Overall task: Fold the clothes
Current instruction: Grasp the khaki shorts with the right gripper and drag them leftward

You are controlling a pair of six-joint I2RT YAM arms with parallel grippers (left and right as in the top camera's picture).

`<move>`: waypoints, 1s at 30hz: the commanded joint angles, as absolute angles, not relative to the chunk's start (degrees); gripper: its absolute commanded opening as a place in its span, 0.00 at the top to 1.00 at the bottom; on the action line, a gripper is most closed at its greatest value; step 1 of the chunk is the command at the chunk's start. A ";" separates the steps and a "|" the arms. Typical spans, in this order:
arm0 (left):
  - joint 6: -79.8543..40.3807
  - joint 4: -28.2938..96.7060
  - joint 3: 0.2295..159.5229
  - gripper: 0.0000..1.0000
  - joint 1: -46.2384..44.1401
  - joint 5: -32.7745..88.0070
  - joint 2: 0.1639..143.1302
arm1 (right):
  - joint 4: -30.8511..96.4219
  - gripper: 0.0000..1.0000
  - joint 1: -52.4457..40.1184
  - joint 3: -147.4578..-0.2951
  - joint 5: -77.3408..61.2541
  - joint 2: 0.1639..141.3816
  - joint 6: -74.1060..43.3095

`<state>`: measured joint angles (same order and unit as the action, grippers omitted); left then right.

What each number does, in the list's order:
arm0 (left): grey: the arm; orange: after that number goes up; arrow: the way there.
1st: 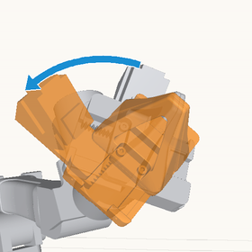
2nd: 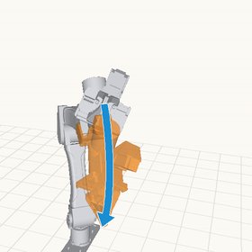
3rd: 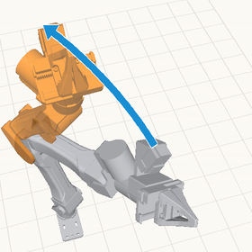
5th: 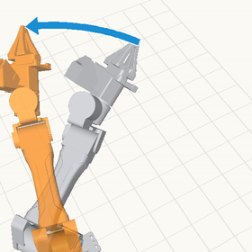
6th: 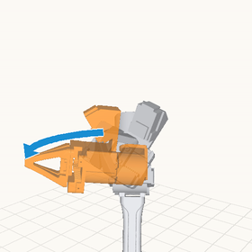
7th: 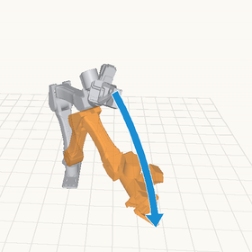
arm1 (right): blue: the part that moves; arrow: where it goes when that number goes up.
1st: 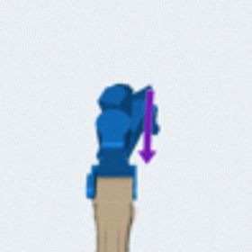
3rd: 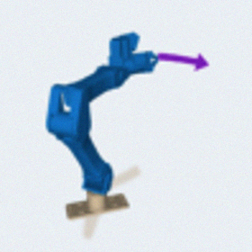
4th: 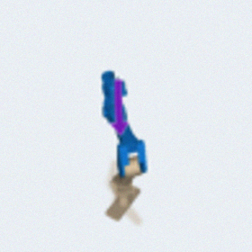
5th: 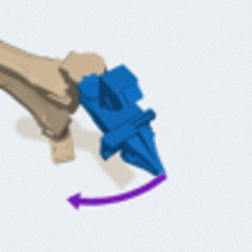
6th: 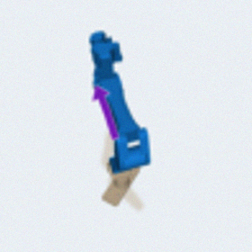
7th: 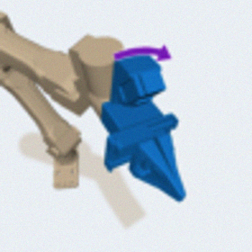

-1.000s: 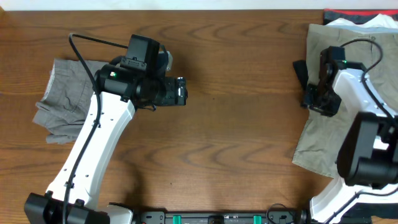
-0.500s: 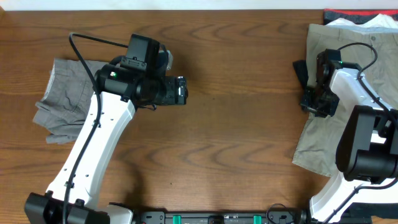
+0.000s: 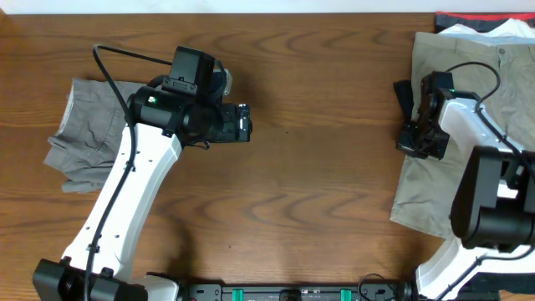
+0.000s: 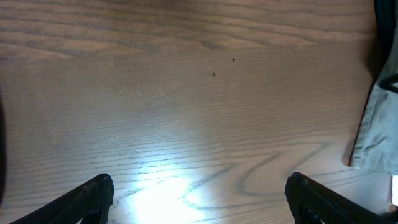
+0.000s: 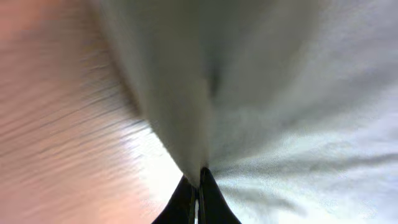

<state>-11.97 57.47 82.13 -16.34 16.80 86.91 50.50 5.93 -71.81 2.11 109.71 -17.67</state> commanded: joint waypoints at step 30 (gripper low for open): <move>-11.40 57.82 83.11 0.09 -16.43 13.19 86.80 | 42.04 0.98 -35.38 -75.68 -11.29 88.31 -14.28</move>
<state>-11.97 57.65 82.13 -16.34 15.20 86.91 42.35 -31.77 -75.26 -9.32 88.18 -14.83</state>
